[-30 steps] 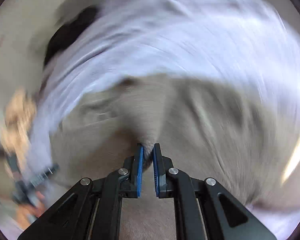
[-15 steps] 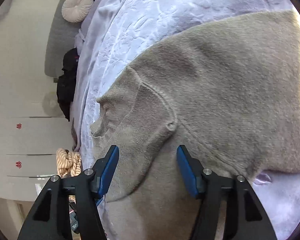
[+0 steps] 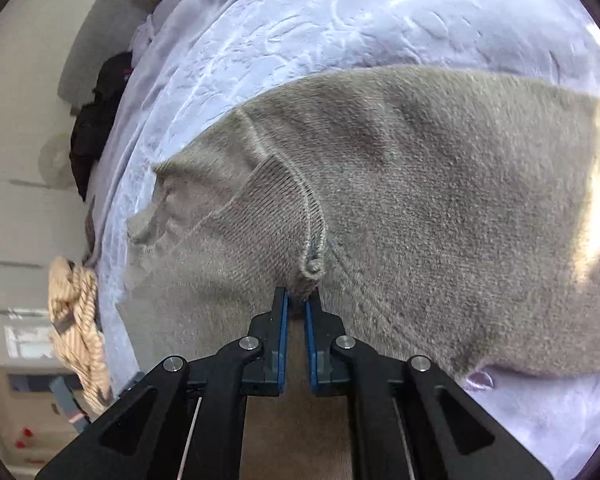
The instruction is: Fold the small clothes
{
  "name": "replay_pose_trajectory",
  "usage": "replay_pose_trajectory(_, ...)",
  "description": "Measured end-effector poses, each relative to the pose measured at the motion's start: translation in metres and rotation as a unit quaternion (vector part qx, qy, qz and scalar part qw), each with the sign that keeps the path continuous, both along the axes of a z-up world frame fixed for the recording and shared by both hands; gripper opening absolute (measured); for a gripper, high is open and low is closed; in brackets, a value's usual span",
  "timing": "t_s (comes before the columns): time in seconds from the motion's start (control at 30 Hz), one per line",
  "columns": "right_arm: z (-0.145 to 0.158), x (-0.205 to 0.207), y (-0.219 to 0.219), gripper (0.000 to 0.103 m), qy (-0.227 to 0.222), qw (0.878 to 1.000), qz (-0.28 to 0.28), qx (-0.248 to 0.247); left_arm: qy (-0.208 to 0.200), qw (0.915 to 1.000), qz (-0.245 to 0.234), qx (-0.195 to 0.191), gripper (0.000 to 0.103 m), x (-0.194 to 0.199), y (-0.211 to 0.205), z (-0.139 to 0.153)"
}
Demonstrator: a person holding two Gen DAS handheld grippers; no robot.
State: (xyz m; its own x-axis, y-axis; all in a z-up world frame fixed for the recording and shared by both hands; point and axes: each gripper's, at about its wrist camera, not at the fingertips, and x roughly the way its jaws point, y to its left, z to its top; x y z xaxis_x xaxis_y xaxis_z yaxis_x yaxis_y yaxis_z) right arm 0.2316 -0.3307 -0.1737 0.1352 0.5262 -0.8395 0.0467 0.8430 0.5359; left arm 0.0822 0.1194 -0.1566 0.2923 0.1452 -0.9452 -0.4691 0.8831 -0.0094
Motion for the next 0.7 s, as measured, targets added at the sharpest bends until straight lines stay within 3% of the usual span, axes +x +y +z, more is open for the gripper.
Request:
replay_pose_trajectory(0.33,0.028,-0.056,-0.023,0.012,0.025,0.999,0.019,0.014,0.023,0.9952,-0.083,-0.047,0.073,-0.015,-0.073,0.026)
replay_pose_trajectory(0.4,0.032,-0.070,-0.034,0.019,0.031,0.999,0.008,0.018,0.026,0.9930,-0.102,-0.055,0.073,-0.016,-0.091,0.030)
replay_pose_trajectory(0.47,0.034,-0.084,-0.046,0.043,0.037,0.999,-0.007,0.021,0.030,0.9899,-0.122,-0.067,0.073,-0.016,-0.113,0.034)
replay_pose_trajectory(0.5,0.035,-0.091,-0.053,0.048,0.039,0.999,-0.014,0.024,0.031,0.9884,-0.130,-0.071,0.073,-0.016,-0.123,0.035)
replay_pose_trajectory(0.7,0.035,-0.121,-0.090,0.055,0.052,0.996,-0.065,0.039,0.040,0.9804,-0.171,-0.089,0.073,-0.011,-0.172,0.042)
